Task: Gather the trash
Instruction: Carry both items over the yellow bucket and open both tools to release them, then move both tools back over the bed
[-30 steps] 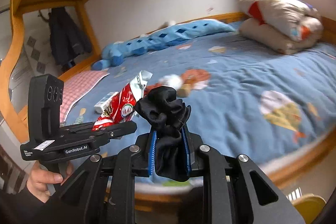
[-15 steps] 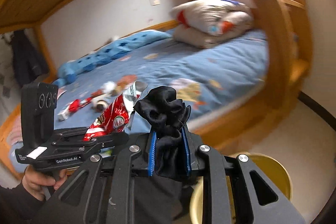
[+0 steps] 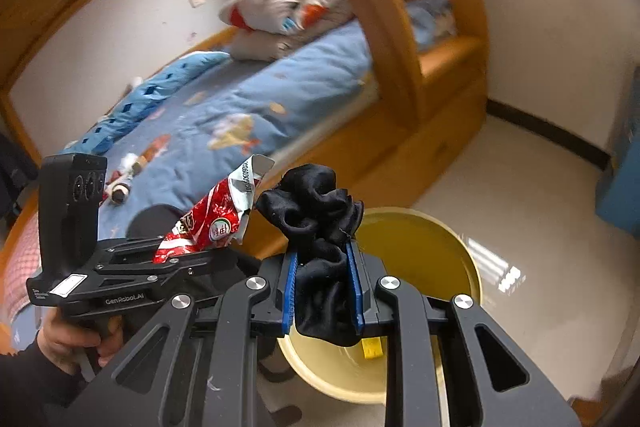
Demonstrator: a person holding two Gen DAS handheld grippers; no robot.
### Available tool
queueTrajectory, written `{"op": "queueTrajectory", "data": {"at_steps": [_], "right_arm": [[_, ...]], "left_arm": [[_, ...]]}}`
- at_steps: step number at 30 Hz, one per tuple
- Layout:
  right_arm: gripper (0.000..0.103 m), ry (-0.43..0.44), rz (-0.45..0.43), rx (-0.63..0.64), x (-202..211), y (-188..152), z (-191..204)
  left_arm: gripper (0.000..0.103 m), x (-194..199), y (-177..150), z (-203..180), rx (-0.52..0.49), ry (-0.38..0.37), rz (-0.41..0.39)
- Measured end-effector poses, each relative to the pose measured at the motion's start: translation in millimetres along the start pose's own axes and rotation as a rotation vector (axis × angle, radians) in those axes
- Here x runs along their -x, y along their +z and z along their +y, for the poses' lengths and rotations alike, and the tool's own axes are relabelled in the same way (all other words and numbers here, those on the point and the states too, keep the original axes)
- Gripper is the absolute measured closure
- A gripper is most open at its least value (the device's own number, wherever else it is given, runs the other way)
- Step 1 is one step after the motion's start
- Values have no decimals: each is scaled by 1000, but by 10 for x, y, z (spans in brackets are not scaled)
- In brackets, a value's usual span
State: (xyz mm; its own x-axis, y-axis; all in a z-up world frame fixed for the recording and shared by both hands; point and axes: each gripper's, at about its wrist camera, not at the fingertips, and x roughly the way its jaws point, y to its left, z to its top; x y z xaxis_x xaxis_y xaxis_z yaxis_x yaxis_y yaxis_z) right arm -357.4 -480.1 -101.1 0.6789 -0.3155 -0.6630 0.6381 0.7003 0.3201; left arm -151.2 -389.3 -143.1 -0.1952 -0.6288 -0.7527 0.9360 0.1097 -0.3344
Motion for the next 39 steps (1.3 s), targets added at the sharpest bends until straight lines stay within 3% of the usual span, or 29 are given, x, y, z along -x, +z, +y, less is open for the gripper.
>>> {"op": "queueTrajectory", "data": {"at_steps": [5,6,7,9,14,15,27,39], "right_arm": [[81,-13,20,-31,-25,-100,-199],[79,-15,17,-33,-28,-106,-226],[77,-20,12,-37,-37,-95,-247],[59,-18,7,-68,-51,-73,-346],[51,-28,-17,-110,29,-78,-491],[46,-21,-17,-112,31,-86,-500],[46,-1,8,-83,-95,-35,-349],[46,38,18,-26,-197,102,3]], "left_arm": [[78,-247,-26,-55,-3,-10,56],[74,-301,-14,-52,-4,-14,66],[68,-359,5,-54,-5,-14,78],[26,-441,81,-37,-3,1,91],[13,-426,182,28,11,45,67],[12,-426,163,41,15,45,67],[12,-367,122,-19,-25,53,54],[10,117,124,86,-27,107,-59]]}}
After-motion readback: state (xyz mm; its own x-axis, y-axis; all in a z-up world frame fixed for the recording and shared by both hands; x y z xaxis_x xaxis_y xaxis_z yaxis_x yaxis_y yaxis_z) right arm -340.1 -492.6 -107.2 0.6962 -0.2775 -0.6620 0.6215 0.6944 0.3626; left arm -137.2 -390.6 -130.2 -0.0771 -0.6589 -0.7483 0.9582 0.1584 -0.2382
